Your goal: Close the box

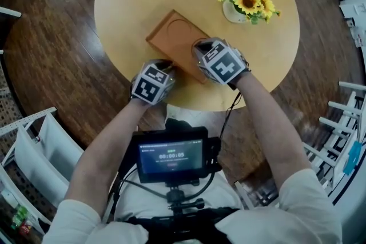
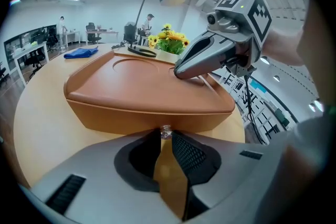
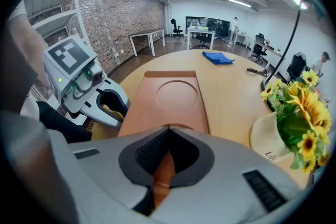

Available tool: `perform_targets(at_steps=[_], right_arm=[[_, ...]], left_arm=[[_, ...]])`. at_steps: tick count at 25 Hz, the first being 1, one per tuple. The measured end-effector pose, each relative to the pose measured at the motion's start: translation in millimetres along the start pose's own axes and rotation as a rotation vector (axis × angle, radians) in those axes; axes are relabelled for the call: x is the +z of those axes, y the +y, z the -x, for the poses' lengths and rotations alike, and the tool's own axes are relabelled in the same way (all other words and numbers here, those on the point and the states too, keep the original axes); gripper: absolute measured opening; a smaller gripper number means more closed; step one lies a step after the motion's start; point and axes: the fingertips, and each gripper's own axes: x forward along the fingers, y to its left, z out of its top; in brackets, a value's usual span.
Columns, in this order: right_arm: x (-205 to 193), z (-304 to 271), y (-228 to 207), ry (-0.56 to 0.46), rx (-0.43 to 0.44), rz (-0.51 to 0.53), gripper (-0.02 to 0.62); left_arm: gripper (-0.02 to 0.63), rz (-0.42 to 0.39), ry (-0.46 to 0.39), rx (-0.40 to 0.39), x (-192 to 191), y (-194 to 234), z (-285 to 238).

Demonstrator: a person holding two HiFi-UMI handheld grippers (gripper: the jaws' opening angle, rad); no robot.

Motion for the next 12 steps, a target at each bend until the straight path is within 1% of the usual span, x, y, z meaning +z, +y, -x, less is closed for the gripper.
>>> perform_targets(at_steps=[4, 7, 8, 10, 12], right_arm=[[4, -1, -3, -0.027, -0.043, -0.026, 0.003], [1, 1, -6, -0.065, -0.078, -0.084, 0.003], [0, 3, -6, -0.079, -0.092, -0.111, 0.003], [7, 13, -3, -0.140, -0.132, -0.167, 0.003], [16, 31, 4, -0.232, -0.202, -0.226, 0.003]], left_arm=[[0.065, -0.008, -0.009, -0.024, 2, 3, 1], [0.072, -0.046, -0.008, -0.055, 1, -1, 0], [0.091, -0.062, -0.005, -0.068, 0, -2, 1], [0.100, -0.089, 0.000, -0.090, -4, -1, 7], [0.112, -0.115, -0.003, -0.110, -9, 0, 21]])
